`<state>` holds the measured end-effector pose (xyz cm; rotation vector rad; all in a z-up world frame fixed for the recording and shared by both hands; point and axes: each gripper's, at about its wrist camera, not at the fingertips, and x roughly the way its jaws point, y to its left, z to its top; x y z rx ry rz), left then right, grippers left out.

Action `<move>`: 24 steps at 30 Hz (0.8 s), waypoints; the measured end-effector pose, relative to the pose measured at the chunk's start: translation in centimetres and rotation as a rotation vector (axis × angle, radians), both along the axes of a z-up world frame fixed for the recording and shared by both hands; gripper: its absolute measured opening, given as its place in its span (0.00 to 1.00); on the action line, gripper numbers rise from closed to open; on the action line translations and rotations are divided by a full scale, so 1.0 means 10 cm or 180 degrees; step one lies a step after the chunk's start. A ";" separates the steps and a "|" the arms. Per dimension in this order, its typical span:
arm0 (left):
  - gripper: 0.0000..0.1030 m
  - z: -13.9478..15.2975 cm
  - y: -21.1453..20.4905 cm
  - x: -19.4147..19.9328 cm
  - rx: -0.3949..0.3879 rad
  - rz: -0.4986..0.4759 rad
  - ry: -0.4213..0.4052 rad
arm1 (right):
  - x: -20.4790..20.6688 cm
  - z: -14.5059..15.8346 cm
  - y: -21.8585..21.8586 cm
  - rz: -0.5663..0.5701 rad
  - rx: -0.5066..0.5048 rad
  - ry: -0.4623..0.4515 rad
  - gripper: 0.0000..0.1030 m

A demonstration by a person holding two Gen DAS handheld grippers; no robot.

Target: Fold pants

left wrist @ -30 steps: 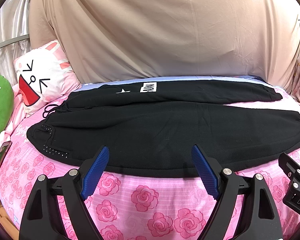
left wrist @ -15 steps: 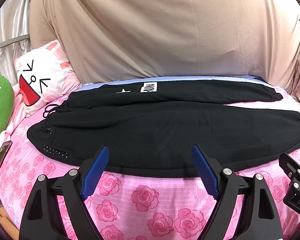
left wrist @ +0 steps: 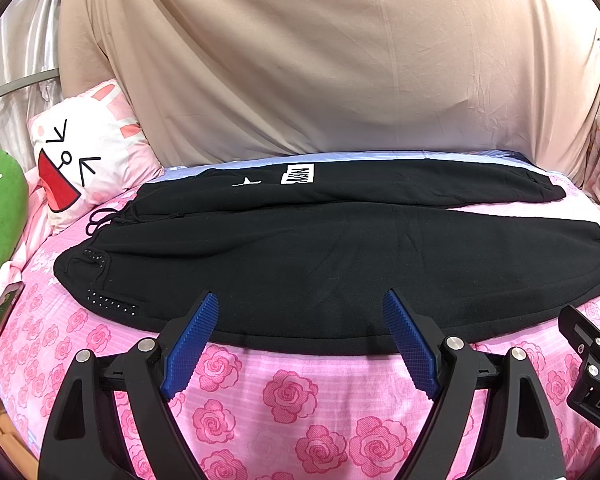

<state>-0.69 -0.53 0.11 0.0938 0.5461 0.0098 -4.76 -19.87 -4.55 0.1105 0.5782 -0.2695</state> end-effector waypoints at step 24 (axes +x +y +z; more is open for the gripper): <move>0.85 1.00 2.21 1.37 -0.0662 0.0541 0.0434 | 1.10 0.55 -1.29 -0.0298 -0.0468 0.0332 0.96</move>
